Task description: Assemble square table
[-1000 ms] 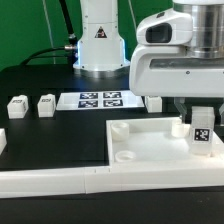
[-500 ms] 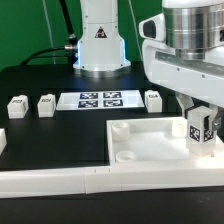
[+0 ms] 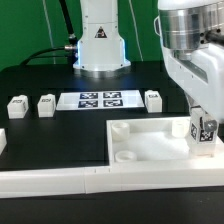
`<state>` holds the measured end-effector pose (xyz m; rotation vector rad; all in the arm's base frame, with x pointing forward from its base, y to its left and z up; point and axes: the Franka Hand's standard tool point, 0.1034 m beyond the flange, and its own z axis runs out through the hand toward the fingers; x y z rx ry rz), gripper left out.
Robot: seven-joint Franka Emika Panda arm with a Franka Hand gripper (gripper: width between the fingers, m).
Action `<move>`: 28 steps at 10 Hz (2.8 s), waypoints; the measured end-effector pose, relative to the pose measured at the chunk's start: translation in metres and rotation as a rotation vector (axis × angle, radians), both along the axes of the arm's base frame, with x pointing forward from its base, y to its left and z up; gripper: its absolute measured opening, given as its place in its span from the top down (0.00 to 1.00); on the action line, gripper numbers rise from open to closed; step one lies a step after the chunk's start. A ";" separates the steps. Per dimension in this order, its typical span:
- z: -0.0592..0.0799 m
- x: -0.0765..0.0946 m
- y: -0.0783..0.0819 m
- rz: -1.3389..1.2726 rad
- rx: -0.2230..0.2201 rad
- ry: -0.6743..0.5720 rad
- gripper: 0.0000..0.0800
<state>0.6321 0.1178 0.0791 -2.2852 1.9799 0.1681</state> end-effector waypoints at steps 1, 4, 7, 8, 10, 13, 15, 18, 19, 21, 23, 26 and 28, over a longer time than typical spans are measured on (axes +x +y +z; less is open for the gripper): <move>0.001 -0.003 0.002 0.194 -0.018 -0.002 0.50; 0.004 0.000 0.009 0.549 -0.015 -0.069 0.20; 0.004 0.000 0.009 0.857 -0.017 -0.111 0.19; 0.004 0.000 0.010 1.032 -0.034 -0.126 0.19; 0.004 0.002 0.007 1.306 -0.038 -0.169 0.19; 0.002 0.002 0.007 1.349 -0.050 -0.189 0.34; 0.002 0.002 0.004 1.219 -0.052 -0.172 0.62; 0.000 0.002 0.001 0.996 -0.053 -0.146 0.62; -0.001 0.002 -0.003 0.809 -0.046 -0.134 0.62; -0.002 0.001 -0.003 0.474 -0.045 -0.104 0.63; -0.003 -0.001 -0.007 0.183 -0.009 -0.096 0.62; -0.004 -0.002 -0.007 0.080 0.001 -0.089 0.62; -0.001 -0.001 0.001 0.366 -0.037 -0.122 0.35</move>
Offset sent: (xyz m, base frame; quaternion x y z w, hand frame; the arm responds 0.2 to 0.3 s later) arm 0.0000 0.0000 0.0000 0.0000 0.0000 -0.1938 0.9810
